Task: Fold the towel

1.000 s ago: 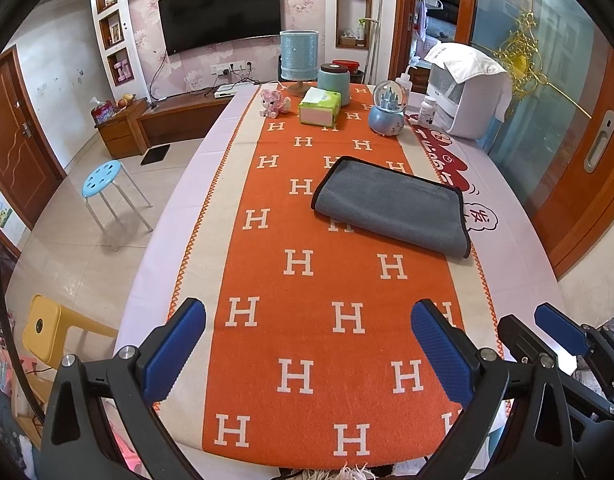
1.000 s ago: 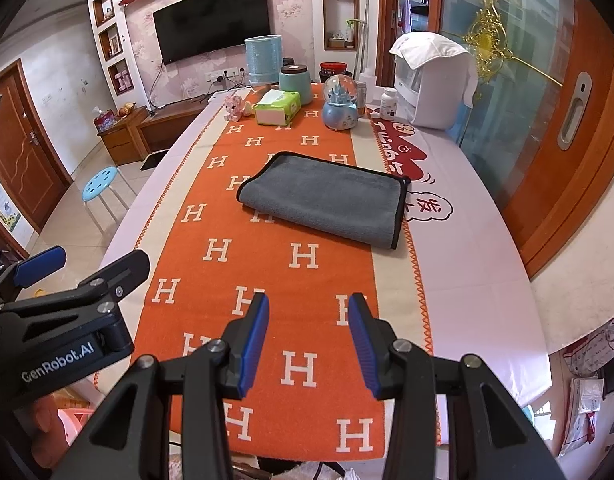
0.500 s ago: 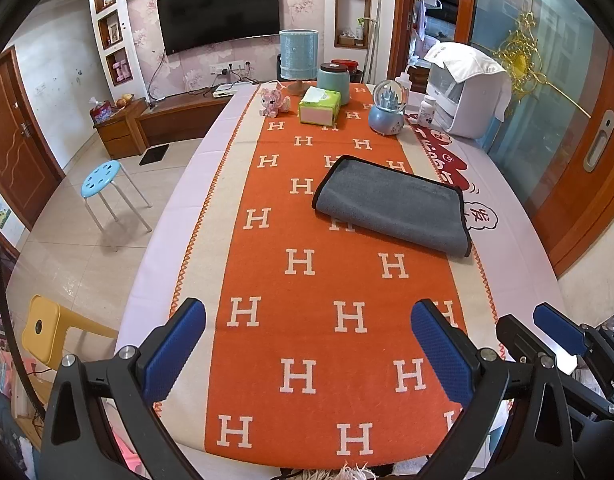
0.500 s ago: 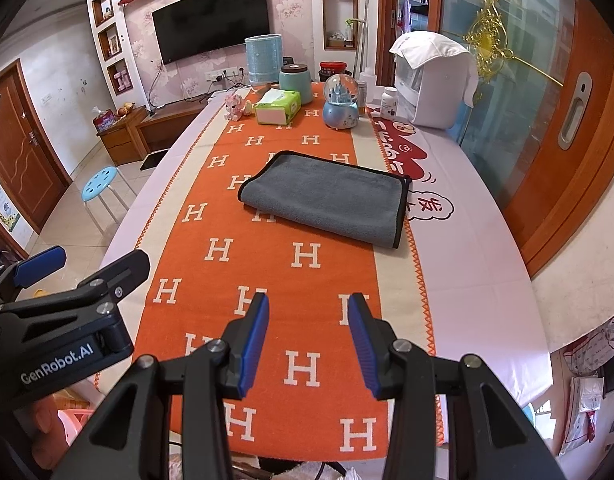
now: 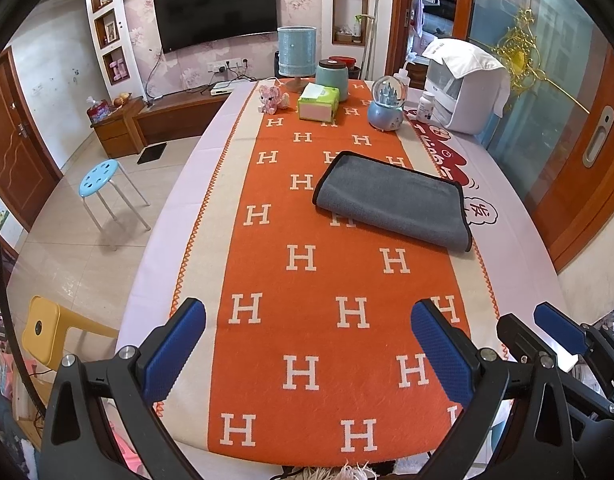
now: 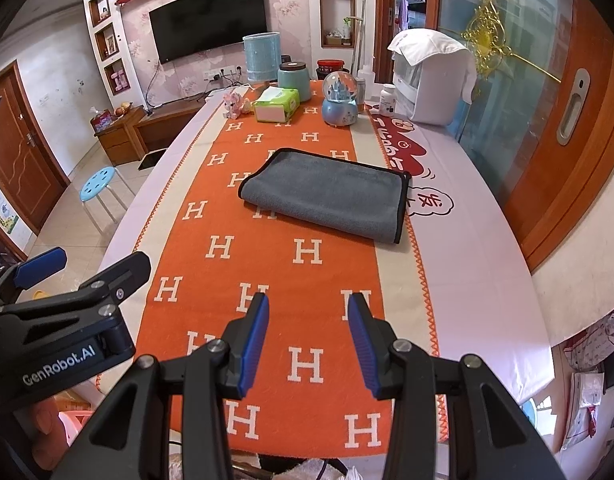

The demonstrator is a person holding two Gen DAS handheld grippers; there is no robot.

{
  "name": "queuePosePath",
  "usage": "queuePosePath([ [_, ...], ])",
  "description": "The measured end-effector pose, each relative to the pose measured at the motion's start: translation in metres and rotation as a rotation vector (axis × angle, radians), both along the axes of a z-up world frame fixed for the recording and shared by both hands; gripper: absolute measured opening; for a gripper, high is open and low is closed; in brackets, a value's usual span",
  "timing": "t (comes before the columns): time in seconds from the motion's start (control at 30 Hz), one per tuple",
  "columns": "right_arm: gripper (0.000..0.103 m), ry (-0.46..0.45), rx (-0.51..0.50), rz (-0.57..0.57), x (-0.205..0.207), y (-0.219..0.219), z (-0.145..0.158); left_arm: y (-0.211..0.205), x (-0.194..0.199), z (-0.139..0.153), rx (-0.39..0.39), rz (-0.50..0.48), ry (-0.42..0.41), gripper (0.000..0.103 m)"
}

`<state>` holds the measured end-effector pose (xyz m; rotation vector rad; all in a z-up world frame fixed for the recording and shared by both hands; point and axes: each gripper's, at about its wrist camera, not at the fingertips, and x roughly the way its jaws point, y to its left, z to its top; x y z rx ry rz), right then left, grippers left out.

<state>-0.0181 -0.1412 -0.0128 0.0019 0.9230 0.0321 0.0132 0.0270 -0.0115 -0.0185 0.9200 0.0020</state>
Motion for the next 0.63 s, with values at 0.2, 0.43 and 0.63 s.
queuePosePath([
  [0.2,0.041,0.003,0.000,-0.005,-0.0045,0.0042,-0.0053,0.0016,-0.0002,-0.0015,-0.004,-0.009,0.006,0.102],
  [0.43,0.041,0.003,0.000,-0.004,-0.0033,0.0031,-0.0044,0.0012,0.0003,-0.0023,-0.005,-0.005,0.011,0.102],
  [0.63,0.041,0.004,0.000,-0.006,-0.0060,0.0038,-0.0076,0.0022,-0.0015,-0.0038,-0.002,-0.007,0.014,0.102],
])
